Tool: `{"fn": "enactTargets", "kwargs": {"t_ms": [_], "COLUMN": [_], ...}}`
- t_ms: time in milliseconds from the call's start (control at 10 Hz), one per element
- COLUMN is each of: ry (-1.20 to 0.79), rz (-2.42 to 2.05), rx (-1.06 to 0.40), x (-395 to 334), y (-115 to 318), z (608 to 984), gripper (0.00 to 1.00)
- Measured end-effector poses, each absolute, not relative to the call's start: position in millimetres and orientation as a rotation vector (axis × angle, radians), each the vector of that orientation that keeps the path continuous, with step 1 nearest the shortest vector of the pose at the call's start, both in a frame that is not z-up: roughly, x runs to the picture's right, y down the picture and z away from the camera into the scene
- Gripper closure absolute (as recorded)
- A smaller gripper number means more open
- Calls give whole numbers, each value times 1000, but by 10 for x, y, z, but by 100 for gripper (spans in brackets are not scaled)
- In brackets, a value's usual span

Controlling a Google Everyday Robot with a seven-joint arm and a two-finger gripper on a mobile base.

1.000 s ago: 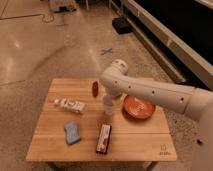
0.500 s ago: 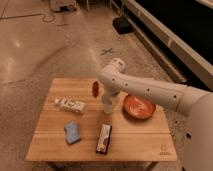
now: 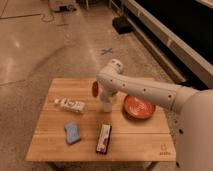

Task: Pick up the ceramic cup

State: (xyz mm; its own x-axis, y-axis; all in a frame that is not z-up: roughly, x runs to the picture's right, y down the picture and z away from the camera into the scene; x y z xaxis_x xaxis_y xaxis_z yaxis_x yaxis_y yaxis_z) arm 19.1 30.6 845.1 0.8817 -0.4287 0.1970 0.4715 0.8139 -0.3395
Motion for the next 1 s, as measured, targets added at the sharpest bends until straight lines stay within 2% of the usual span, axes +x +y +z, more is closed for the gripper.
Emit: {"fn": "enactTargets", "kwargs": {"t_ms": [100, 300, 400, 1000], "ry": [-113, -113, -115, -125], "rz": [-480, -481, -482, -489], "rx": [-389, -382, -377, -356], "x": [185, 180, 152, 105], "y": [299, 273, 251, 167], "z": [8472, 8465, 8485, 8505], "gripper": [36, 53, 57, 62]}}
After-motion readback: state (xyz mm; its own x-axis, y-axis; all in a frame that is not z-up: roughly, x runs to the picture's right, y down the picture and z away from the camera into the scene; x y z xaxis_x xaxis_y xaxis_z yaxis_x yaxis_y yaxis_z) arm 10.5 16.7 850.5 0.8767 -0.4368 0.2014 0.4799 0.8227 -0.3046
